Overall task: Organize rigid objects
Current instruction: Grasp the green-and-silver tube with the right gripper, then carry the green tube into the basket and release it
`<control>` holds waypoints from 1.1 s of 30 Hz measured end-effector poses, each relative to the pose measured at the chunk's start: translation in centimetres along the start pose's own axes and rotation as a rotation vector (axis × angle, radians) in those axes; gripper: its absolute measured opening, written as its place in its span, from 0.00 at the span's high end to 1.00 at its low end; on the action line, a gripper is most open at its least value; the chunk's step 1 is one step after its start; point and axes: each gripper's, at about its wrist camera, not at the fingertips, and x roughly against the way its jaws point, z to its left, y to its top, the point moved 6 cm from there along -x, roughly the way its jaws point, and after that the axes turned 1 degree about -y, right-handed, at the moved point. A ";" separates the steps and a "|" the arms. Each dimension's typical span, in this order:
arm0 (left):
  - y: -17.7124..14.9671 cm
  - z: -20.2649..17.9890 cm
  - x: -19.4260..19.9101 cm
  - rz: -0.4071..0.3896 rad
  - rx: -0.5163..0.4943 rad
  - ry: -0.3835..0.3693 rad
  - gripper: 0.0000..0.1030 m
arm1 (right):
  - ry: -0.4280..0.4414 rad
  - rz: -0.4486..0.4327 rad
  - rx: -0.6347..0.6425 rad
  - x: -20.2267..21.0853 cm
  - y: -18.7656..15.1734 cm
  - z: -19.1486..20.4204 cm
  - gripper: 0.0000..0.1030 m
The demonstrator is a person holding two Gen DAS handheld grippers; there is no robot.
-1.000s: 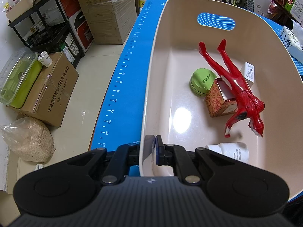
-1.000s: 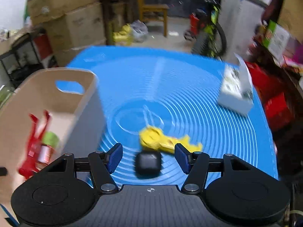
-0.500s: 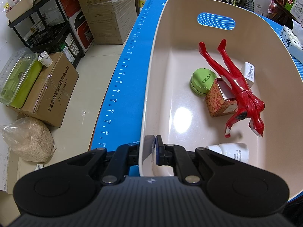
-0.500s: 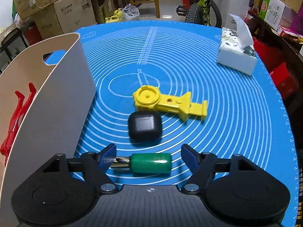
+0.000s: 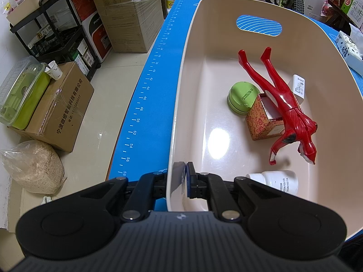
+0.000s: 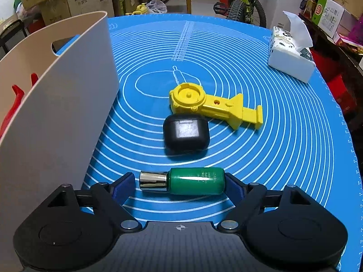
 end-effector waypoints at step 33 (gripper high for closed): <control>0.0 0.0 0.0 0.001 0.000 -0.001 0.90 | 0.138 -0.330 0.165 11.0 8.4 9.0 0.24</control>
